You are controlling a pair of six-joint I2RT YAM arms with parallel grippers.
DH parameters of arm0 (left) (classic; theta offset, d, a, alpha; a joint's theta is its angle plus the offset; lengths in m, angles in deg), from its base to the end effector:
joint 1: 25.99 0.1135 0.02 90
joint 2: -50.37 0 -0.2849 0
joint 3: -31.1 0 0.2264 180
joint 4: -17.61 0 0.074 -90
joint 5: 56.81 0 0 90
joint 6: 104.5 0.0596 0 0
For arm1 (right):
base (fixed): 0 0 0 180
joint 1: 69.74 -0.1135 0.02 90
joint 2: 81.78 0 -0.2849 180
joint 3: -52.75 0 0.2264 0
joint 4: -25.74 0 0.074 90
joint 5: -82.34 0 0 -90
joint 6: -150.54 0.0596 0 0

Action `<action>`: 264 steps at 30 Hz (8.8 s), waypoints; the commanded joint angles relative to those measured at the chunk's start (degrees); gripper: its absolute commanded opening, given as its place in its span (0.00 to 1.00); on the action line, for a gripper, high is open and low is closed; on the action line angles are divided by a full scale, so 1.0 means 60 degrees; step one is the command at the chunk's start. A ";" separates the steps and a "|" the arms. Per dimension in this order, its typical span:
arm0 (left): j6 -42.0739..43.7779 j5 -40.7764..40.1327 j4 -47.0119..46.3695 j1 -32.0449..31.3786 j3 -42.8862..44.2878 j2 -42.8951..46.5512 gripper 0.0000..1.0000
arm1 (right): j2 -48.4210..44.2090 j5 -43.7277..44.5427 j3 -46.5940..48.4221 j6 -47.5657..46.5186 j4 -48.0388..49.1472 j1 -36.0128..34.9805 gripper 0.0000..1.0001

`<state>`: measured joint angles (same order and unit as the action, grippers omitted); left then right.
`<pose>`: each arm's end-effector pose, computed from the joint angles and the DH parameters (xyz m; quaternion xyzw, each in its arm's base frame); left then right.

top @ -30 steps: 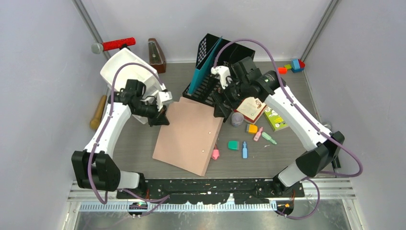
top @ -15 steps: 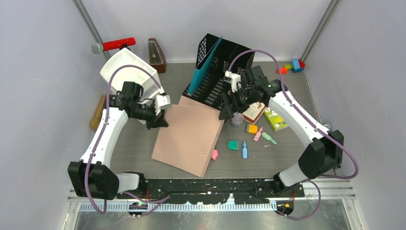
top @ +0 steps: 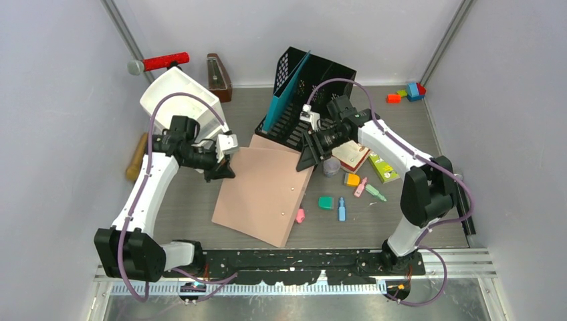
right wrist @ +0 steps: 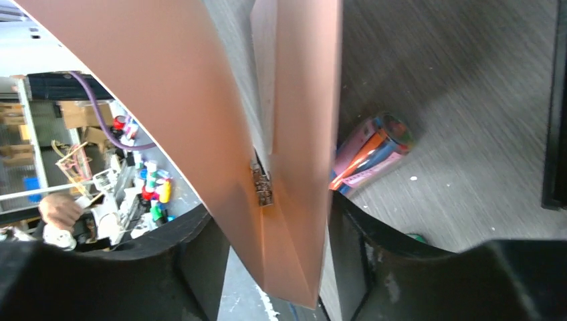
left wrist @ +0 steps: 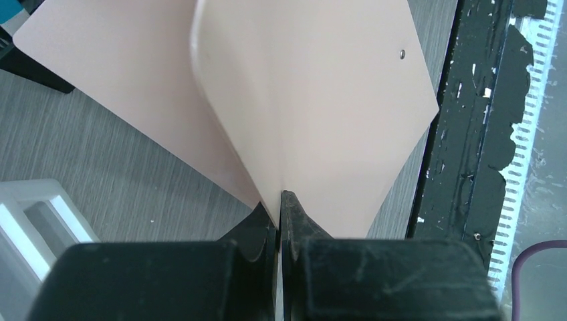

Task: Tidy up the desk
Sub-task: Pick up the folder from the center of the board, then place the folder in the storage box.

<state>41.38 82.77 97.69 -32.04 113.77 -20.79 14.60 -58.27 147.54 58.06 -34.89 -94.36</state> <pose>0.1852 -0.0653 0.3235 0.5258 0.7248 -0.3025 0.3266 0.2809 0.1794 0.2914 -0.3054 0.8291 0.4489 0.1333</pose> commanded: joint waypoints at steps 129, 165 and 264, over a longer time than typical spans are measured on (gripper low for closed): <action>-0.0416 -1.2347 -0.9729 -0.8946 0.6293 -0.5077 0.68 | -0.5638 0.3246 0.1503 0.8738 0.2420 0.4558 0.00; -0.6540 -1.1254 -0.6866 -0.8210 0.6564 -0.3068 0.00 | -0.6102 0.5014 0.4368 0.6799 0.0884 0.4938 0.94; -0.7625 -0.8133 -0.9592 -0.5211 0.5352 -0.3903 0.00 | -0.6248 0.4034 0.0619 0.8161 0.3661 0.5525 0.95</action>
<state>-6.35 37.09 40.88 -60.84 146.45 -46.78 -21.42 -33.33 151.16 106.41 -16.20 -61.40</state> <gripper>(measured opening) 0.208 0.949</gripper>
